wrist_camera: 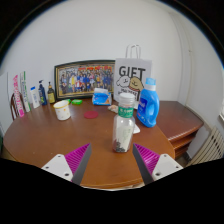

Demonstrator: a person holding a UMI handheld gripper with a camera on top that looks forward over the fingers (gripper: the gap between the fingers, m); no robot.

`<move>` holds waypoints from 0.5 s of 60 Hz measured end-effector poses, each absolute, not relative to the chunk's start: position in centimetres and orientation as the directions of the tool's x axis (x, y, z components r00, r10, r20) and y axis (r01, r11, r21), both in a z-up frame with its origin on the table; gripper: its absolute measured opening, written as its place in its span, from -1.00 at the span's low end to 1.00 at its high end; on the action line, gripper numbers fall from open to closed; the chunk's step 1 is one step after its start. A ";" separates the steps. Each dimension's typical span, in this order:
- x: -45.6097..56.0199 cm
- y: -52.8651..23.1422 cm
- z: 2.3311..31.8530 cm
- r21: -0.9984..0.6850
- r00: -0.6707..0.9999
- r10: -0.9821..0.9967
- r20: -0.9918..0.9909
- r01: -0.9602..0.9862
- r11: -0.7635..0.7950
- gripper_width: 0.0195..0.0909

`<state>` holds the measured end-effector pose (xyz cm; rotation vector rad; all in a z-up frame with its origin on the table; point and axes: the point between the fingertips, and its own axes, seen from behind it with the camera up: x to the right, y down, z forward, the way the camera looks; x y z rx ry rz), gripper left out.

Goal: Pour water

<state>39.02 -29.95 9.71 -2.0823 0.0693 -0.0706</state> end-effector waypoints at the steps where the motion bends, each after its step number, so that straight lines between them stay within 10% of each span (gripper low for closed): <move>1: 39.6 -29.5 9.5 -0.874 0.996 -0.082 0.020 -0.023 -0.485 0.86; 20: 43.2 -19.9 7.2 -0.924 0.997 -0.079 -0.007 -0.037 -0.382 0.79; 27: 43.5 -18.4 5.7 -0.921 0.997 -0.074 0.021 -0.009 -0.388 -0.02; 30: 43.4 -18.1 5.9 -0.929 0.997 -0.067 0.027 0.000 -0.369 -0.06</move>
